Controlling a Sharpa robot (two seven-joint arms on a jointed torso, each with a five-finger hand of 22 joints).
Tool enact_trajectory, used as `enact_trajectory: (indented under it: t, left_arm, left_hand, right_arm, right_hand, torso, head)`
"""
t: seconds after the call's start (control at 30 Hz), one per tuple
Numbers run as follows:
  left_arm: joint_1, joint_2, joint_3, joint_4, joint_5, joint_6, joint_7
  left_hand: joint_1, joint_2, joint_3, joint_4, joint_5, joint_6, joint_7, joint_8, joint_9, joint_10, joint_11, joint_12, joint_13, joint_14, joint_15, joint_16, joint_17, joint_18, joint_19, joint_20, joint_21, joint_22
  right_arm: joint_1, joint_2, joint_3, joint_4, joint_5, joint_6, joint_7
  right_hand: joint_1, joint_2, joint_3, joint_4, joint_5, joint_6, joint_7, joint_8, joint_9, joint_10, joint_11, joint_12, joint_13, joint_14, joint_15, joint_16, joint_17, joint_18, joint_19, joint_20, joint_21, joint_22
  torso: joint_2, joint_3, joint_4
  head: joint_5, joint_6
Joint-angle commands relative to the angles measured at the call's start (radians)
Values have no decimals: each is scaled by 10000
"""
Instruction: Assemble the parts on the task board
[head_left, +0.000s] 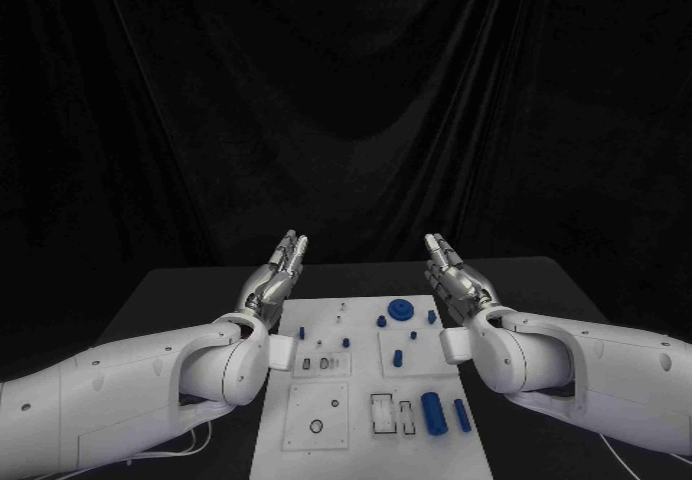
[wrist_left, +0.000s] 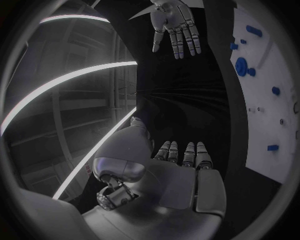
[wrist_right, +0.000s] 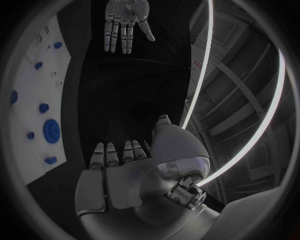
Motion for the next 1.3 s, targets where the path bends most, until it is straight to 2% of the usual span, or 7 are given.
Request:
enact_trajectory:
  t: [0.03, 0.2, 0.73, 0.97, 1.07, 1.23, 1.3]
  left_arm:
    - [173, -40, -151, 96, 770, 1780, 763]
    - [329, -95, -390, 157, 982, 2311, 917]
    - [331, -222, -415, -254, 368, 2646, 1336]
    - [331, -331, -415, -362, 187, 2614, 1368]
    - [331, -395, -415, -460, -348, 2686, 1363]
    - [339, -678, -415, -530, -1885, 2518, 1451]
    - [352, -811, -414, -492, -2400, 2433, 1495]
  left_hand:
    - [522, 10, -212, 72, 69, 21, -204, -44, -3, -3, -231, -33, -17, 13, -2510, -37, -16, 240, 8, -1613, -59, -9]
    - [630, -14, -196, 73, 71, 27, -208, -43, -1, -3, -222, -33, -17, 13, -2561, -37, -16, 305, 8, -1595, -59, -9]
    - [855, -7, -115, 78, 78, 33, -68, -42, 0, -3, -66, -33, -17, 13, -2266, -37, -16, 319, 8, -1305, -59, -9]
    - [1626, 73, 329, 81, 892, 174, 336, -7, 35, -3, 341, -33, -17, 13, -1949, -37, -16, 301, 8, -1008, -59, -9]
    - [1841, 175, 465, 94, 1375, 195, 622, -3, 39, -3, 660, -33, -17, 13, -1070, -37, -16, 190, 8, -231, -59, -9]
    - [2519, 195, 646, 103, 2108, 407, 932, 49, 85, 37, 2556, -17, 0, 13, 1219, -37, -16, -301, 155, 1554, 83, 87]
    - [2606, 179, 626, 99, 2074, 645, 1256, 104, 129, 181, 2842, 26, 46, 113, 1300, 22, 25, -229, 337, 1705, 221, 162]
  right_arm:
    - [184, -24, -167, 62, 1429, 1655, -416]
    - [344, -35, -392, 88, 1795, 2050, -487]
    - [348, -295, -397, -287, 1036, 3007, -779]
    - [415, -347, -397, -449, 271, 3489, -842]
    - [483, -400, -397, -531, -346, 3700, -835]
    - [905, -617, -398, -603, -2285, 4046, -1081]
    - [1173, -750, -398, -543, -3062, 4115, -1318]
  right_hand:
    - [330, -4, -131, 57, -90, 1, -36, -68, -12, 6, -76, -49, -16, -4, -2615, -46, -16, 234, -4, -1870, -65, -17]
    - [308, -18, -132, 71, -176, 1, 12, -68, -12, 6, -32, -49, -16, -4, -2595, -46, -16, 262, -4, -1822, -65, -17]
    - [282, -50, -67, 67, -319, 1, 318, -68, -12, 6, 283, -49, -16, -4, -2281, -46, -16, 407, -4, -1373, -65, -17]
    - [755, -104, 168, 28, 131, 1, 1232, -68, -12, 6, 1173, -49, -16, -4, -1414, -46, -16, 365, -4, -541, -65, -17]
    - [1038, -170, 267, 21, 333, 1, 1707, -68, -12, 6, 1664, -49, -16, -4, -896, -46, -16, 335, -4, -62, -65, -17]
    - [1966, -387, 535, -119, 1062, 34, 2297, -38, 5, 6, 2299, -49, -16, -4, -62, -46, -16, 430, -4, 868, -65, -17]
    - [2219, -400, 609, -85, 1234, 60, 2469, -17, 16, 6, 2505, -49, -16, -4, 390, -46, -16, 377, -4, 1260, -65, -17]
  torso:
    - [1, 1, -1]
    - [1, 1, -1]
    - [-10, -9, -16]
    - [40, -22, -21]
    - [80, -36, -19]
    - [391, -126, 31]
    - [523, -162, 103]
  head:
    - [1, 1]
    - [1, 1]
    - [-59, -179]
    - [-8, -260]
    - [-52, -250]
    - [-126, -152]
    - [-158, -66]
